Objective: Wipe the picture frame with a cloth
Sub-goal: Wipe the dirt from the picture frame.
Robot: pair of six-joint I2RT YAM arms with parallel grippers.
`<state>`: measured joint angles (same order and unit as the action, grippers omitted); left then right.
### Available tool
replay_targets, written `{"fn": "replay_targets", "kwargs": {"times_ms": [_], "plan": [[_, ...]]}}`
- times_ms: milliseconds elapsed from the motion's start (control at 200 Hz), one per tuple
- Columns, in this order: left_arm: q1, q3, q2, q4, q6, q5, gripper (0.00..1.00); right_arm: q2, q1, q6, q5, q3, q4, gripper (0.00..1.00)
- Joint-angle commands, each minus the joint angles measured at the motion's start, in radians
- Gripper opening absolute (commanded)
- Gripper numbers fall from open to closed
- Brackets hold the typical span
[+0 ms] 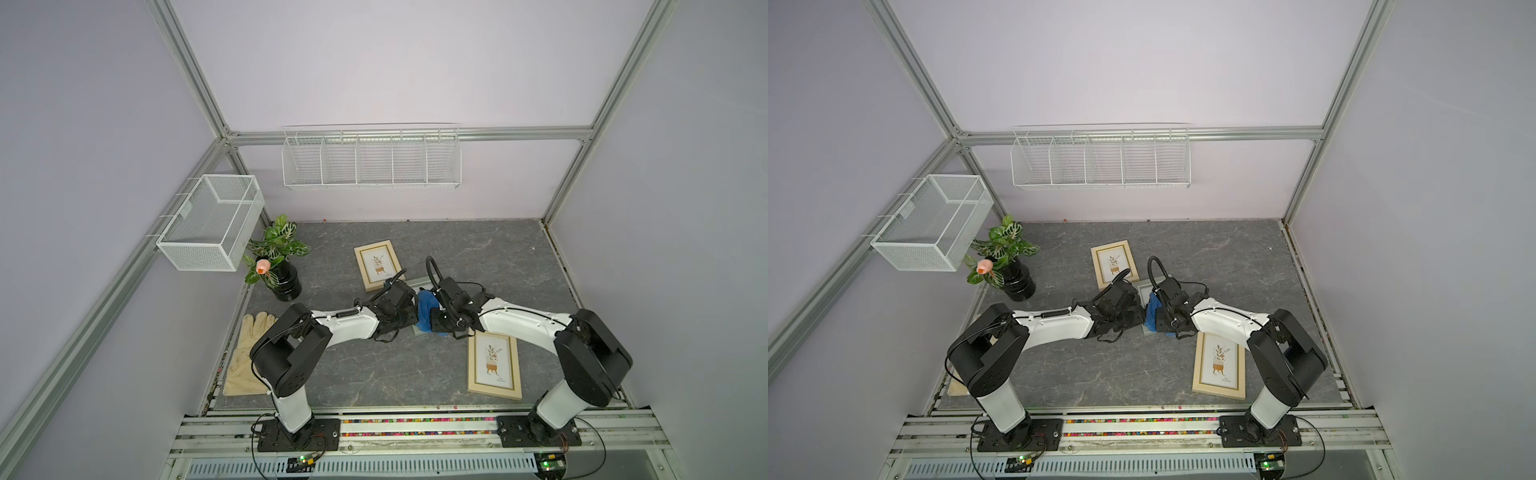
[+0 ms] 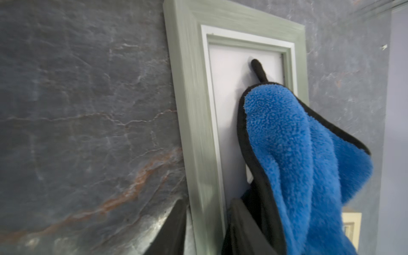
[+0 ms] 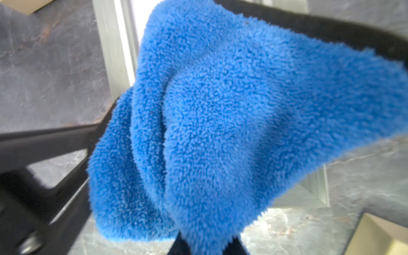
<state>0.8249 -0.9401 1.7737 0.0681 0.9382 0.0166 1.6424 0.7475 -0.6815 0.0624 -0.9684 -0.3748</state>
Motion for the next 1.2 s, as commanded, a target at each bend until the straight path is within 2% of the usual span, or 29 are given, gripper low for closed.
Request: {"fn": "replay_targets", "kwargs": {"times_ms": [0,160,295,400,620,830,900,1110,1195], "plan": [[0.002,-0.043,0.034,0.039,0.01,0.011,0.4,-0.019,0.031,-0.031,-0.027,0.028,0.0,0.07],[0.002,-0.067,0.083,0.082,-0.002,0.036,0.38,-0.043,0.038,-0.036,-0.011,0.044,-0.004,0.07],[0.002,-0.067,0.104,0.104,-0.017,0.049,0.24,-0.072,0.027,-0.018,0.03,0.04,-0.038,0.07],[0.002,-0.049,0.096,0.128,-0.042,0.081,0.16,-0.064,-0.024,0.015,0.053,0.011,-0.074,0.07],[0.004,0.002,0.085,0.127,-0.099,0.077,0.15,0.073,-0.072,0.096,0.05,-0.124,-0.095,0.07],[0.004,0.045,0.053,0.122,-0.106,0.079,0.15,0.227,-0.086,0.161,0.109,-0.285,-0.143,0.07],[0.004,0.05,0.045,0.122,-0.105,0.085,0.15,0.221,-0.076,0.164,0.11,-0.267,-0.147,0.07],[0.004,0.053,0.038,0.098,-0.118,0.083,0.16,0.079,-0.025,0.117,0.074,-0.049,-0.125,0.07],[0.005,0.058,0.04,0.083,-0.122,0.071,0.16,0.059,-0.024,0.108,0.055,-0.019,-0.103,0.07]]}}
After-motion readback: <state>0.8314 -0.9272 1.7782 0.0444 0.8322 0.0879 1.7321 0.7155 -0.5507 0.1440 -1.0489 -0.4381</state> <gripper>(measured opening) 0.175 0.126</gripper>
